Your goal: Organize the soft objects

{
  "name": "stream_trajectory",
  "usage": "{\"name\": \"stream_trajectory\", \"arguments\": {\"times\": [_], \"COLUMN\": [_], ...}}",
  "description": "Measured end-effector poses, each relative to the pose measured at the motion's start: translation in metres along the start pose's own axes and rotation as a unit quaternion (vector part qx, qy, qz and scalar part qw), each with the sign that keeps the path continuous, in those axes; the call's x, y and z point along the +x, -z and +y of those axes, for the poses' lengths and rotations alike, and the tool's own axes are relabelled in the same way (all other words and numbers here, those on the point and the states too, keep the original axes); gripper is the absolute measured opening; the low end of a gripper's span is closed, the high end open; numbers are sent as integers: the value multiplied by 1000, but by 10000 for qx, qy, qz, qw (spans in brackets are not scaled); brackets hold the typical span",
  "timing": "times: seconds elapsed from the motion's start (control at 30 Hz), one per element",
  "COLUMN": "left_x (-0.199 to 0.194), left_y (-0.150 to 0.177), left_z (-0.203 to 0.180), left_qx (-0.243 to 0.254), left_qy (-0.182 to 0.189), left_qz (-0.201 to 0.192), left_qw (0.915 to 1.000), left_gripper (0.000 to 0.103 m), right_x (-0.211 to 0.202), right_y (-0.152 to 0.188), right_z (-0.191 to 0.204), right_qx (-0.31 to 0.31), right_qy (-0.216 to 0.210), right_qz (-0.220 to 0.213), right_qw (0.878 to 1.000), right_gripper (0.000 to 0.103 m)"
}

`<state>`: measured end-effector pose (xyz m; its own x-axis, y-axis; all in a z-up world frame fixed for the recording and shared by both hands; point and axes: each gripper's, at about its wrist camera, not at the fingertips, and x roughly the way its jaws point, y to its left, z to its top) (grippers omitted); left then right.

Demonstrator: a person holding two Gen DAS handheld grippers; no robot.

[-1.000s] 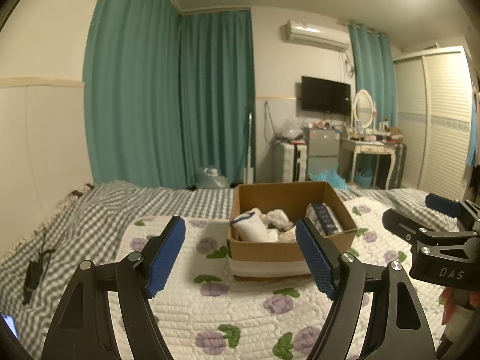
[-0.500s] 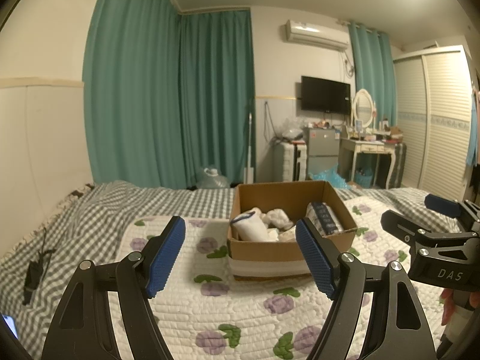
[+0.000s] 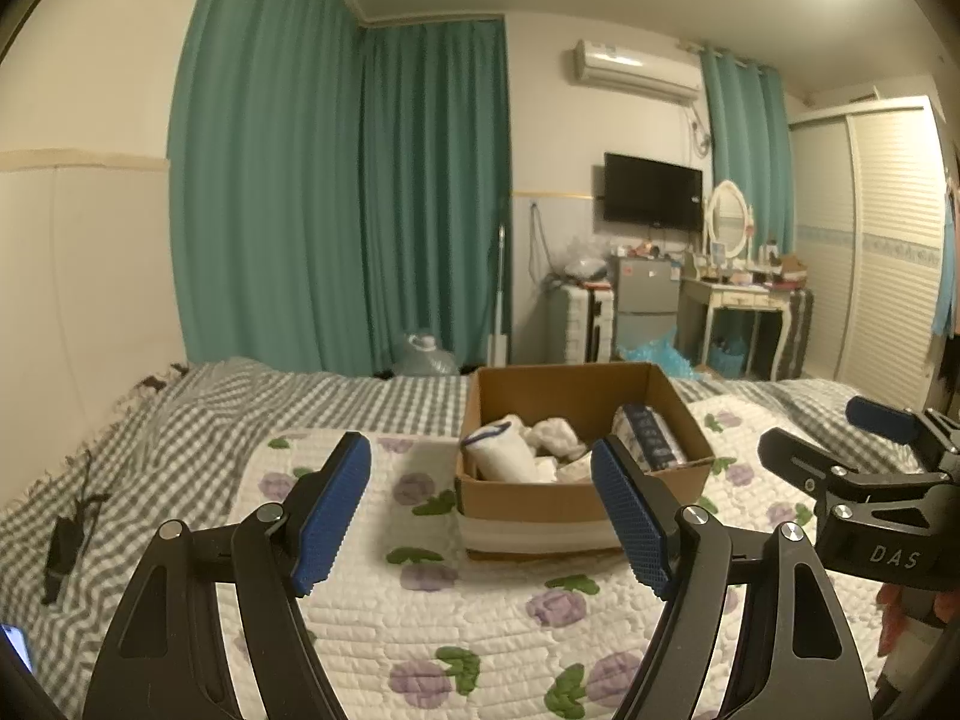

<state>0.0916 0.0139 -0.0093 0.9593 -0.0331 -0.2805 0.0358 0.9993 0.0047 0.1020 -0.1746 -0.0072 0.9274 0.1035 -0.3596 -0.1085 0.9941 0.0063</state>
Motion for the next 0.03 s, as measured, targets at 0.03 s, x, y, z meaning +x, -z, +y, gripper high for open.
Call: {"name": "stream_trajectory", "arguments": {"times": [0.03], "left_x": [0], "left_y": [0], "left_z": [0], "left_qx": [3], "left_qy": [4], "left_qz": [0], "left_qw": [10000], "left_gripper": [77], "right_x": [0], "right_y": [0], "right_z": [0], "right_qx": [7], "right_qy": [-4], "right_qz": [3], "right_qw": [10000], "right_gripper": [103]}}
